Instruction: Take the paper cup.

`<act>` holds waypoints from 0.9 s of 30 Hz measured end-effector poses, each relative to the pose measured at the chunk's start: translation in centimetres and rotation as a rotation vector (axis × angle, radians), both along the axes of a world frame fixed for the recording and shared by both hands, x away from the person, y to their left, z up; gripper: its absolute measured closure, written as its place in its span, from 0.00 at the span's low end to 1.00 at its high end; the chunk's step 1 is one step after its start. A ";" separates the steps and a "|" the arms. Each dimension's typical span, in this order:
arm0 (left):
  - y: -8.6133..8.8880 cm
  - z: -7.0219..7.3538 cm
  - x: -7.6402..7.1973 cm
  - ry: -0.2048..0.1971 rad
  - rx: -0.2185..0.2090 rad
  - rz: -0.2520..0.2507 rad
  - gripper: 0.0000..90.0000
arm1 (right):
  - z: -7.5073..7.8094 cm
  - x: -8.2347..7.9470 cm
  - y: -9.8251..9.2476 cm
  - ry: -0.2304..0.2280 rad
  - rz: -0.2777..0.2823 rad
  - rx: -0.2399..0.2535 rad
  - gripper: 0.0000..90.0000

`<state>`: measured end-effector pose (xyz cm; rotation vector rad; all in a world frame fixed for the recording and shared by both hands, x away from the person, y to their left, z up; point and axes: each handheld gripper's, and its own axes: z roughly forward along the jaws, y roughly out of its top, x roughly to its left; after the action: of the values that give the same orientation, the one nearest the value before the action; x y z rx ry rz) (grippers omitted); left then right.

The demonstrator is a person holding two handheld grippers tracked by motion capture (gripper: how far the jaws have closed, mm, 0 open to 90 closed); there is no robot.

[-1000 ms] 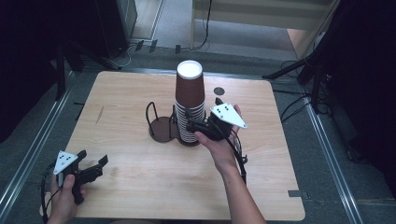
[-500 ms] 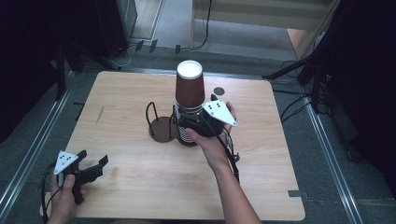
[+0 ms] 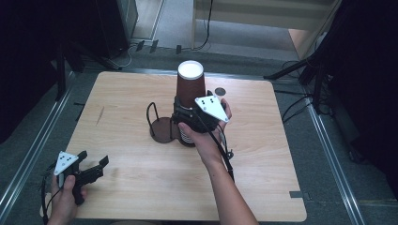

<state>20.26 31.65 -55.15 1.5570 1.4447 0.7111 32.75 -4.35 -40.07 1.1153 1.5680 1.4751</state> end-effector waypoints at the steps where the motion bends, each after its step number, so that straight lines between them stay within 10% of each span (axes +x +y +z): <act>1: 0.0 0.0 0.0 0.000 0.000 0.000 0.16 | 0.0 0.1 0.1 0.001 -0.007 0.001 0.02; 27: 0.0 0.0 0.0 -0.002 -0.004 0.001 0.16 | 0.6 1.0 1.6 -0.011 -0.067 -0.026 0.08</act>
<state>20.27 31.64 -55.15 1.5516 1.4450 0.7098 33.79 -2.74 -39.50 1.1313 1.5237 1.4108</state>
